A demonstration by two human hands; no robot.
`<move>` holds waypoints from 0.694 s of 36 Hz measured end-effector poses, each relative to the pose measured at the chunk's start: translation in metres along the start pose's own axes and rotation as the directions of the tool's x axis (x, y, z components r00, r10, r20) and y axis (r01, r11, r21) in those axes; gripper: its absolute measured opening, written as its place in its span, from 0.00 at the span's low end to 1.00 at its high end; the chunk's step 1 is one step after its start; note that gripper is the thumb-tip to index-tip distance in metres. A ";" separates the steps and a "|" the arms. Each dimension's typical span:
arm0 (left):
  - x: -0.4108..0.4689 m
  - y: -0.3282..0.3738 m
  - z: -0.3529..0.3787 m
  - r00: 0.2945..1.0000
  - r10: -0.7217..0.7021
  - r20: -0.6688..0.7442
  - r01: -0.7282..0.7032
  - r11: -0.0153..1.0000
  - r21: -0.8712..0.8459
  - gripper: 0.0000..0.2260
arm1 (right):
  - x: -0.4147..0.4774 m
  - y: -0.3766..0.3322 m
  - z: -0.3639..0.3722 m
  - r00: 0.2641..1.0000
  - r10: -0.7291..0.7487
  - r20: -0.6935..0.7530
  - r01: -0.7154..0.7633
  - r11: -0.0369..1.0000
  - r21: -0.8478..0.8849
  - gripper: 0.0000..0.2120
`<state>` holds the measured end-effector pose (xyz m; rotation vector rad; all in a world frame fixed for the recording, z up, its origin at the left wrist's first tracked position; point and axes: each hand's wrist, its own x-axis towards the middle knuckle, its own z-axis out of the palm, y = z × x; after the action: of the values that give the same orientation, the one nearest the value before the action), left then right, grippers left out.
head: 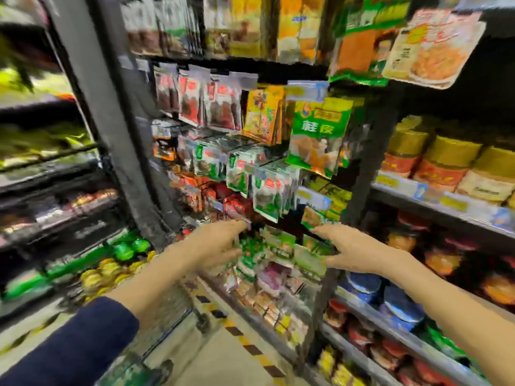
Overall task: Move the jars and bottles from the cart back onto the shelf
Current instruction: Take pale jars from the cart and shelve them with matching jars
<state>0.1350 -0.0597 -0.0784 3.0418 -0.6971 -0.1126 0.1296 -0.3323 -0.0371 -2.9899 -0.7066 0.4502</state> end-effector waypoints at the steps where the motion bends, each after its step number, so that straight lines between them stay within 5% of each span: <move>1: -0.014 -0.017 0.003 0.999 -0.044 0.003 0.044 0.999 -0.015 0.29 | 0.017 -0.014 0.001 0.999 -0.032 0.027 0.033 0.999 -0.008 0.33; 12: -0.131 -0.170 0.052 0.824 -0.551 0.132 0.562 0.826 -0.055 0.29 | 0.196 -0.160 0.016 0.923 -0.363 0.130 0.374 0.924 -0.075 0.35; 25: -0.124 -0.289 0.106 0.547 -0.783 0.297 0.836 0.493 -0.242 0.28 | 0.410 -0.282 0.042 0.713 -0.639 0.287 0.695 0.698 -0.171 0.32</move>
<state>0.1414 0.2537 -0.1856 2.6960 0.7796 -0.4235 0.3459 0.1008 -0.1599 -2.6103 -1.9274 0.6475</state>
